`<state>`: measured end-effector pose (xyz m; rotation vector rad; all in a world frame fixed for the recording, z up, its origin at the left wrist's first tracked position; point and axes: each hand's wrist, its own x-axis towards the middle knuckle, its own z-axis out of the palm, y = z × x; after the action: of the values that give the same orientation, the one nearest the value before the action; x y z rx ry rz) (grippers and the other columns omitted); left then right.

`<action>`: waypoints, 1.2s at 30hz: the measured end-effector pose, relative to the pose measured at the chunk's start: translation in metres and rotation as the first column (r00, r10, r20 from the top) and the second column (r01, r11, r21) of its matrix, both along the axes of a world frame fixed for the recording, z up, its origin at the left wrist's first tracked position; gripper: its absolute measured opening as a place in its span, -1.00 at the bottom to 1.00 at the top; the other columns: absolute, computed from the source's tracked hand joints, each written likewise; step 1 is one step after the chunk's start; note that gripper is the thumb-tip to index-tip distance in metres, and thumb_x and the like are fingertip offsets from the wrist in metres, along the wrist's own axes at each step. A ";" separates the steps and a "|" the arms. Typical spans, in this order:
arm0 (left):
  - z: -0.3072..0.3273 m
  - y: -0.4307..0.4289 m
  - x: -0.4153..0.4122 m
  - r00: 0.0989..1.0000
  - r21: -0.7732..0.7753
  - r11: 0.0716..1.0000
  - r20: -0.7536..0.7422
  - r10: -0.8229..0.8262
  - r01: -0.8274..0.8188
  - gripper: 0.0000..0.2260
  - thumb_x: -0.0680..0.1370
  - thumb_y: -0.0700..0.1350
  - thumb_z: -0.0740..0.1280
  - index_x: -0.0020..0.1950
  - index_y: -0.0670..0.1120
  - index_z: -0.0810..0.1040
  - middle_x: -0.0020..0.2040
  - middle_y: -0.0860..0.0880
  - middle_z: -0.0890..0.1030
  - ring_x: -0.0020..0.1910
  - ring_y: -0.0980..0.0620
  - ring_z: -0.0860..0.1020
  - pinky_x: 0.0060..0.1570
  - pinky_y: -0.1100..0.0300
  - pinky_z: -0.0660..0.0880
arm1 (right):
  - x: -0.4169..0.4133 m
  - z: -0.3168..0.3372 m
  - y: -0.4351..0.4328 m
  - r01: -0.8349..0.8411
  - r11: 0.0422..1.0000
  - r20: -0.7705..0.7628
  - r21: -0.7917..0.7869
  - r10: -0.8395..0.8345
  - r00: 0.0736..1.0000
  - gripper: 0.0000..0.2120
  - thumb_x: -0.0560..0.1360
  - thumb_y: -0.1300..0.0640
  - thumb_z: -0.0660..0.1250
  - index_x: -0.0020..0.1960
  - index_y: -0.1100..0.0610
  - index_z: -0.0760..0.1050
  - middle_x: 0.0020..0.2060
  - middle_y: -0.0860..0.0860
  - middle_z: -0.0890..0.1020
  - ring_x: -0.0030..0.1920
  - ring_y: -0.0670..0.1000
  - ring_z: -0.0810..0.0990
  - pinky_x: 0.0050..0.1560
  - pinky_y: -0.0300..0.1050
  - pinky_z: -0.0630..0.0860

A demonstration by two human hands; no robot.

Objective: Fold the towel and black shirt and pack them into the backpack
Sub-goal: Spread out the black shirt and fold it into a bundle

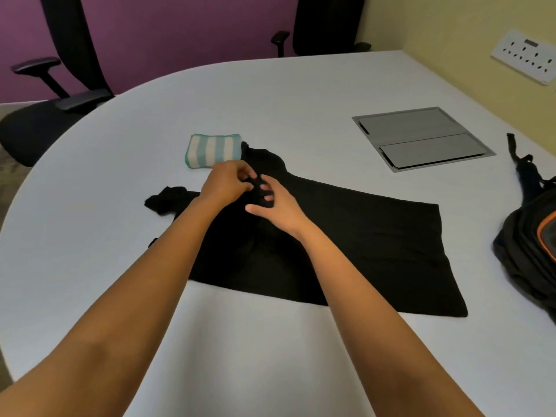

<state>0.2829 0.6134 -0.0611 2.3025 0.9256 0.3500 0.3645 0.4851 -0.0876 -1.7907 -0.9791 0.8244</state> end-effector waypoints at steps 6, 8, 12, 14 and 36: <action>-0.005 0.027 -0.024 0.998 -0.318 0.947 -0.056 0.025 -0.041 -0.82 0.57 -0.02 0.30 -0.03 -0.11 0.59 -0.13 -0.03 0.63 -0.14 0.05 0.57 -0.14 0.22 0.48 | -0.010 -0.009 0.029 0.000 0.994 0.250 -0.105 0.026 0.968 -0.77 0.51 0.12 0.34 0.16 0.06 0.53 0.00 -0.03 0.60 0.02 -0.03 0.57 0.11 -0.10 0.50; -0.023 0.048 -0.038 0.978 -0.308 0.931 -0.127 0.165 -0.197 -0.80 0.57 -0.04 0.29 0.01 -0.16 0.59 -0.07 -0.07 0.64 -0.10 -0.01 0.59 -0.07 0.15 0.51 | -0.012 -0.019 0.028 -0.106 0.974 0.241 -0.200 0.154 0.958 -0.80 0.49 0.15 0.37 0.11 0.09 0.57 0.02 0.01 0.63 -0.01 -0.05 0.58 0.12 -0.13 0.50; -0.060 0.087 -0.065 0.864 -0.174 0.866 -0.294 0.409 -0.469 -0.70 0.58 -0.09 0.26 0.20 -0.27 0.50 0.15 -0.21 0.57 0.12 -0.19 0.54 0.15 0.05 0.46 | -0.015 -0.031 0.031 -0.278 0.905 0.157 -0.323 0.341 0.927 -0.76 0.49 0.10 0.39 0.15 0.09 0.59 0.06 0.01 0.63 -0.04 -0.15 0.53 0.14 -0.25 0.43; -0.076 0.100 -0.073 0.810 -0.149 0.824 -0.344 0.476 -0.547 -0.61 0.57 -0.06 0.27 0.32 -0.25 0.38 0.27 -0.24 0.48 0.23 -0.22 0.46 0.22 -0.01 0.40 | -0.017 -0.032 0.036 -0.273 0.918 0.102 -0.286 0.313 0.944 -0.75 0.50 0.05 0.38 0.16 0.05 0.58 -0.01 -0.06 0.61 -0.12 -0.21 0.52 0.06 -0.34 0.40; -0.010 0.144 -0.025 0.903 0.038 0.999 0.429 -0.005 -0.012 -0.79 0.53 -0.29 0.30 0.11 -0.12 0.62 0.10 -0.10 0.56 0.06 0.11 0.49 0.01 0.51 0.37 | -0.004 -0.006 0.138 0.119 0.983 0.013 0.143 -0.122 0.992 -0.17 0.41 0.03 0.48 0.51 0.01 0.06 0.36 0.01 0.34 0.22 -0.04 0.44 0.12 -0.32 0.39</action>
<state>0.2575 0.7570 -0.0708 2.1295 0.7008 0.8455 0.3609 0.6231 -0.0934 -1.7212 -0.9109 0.6450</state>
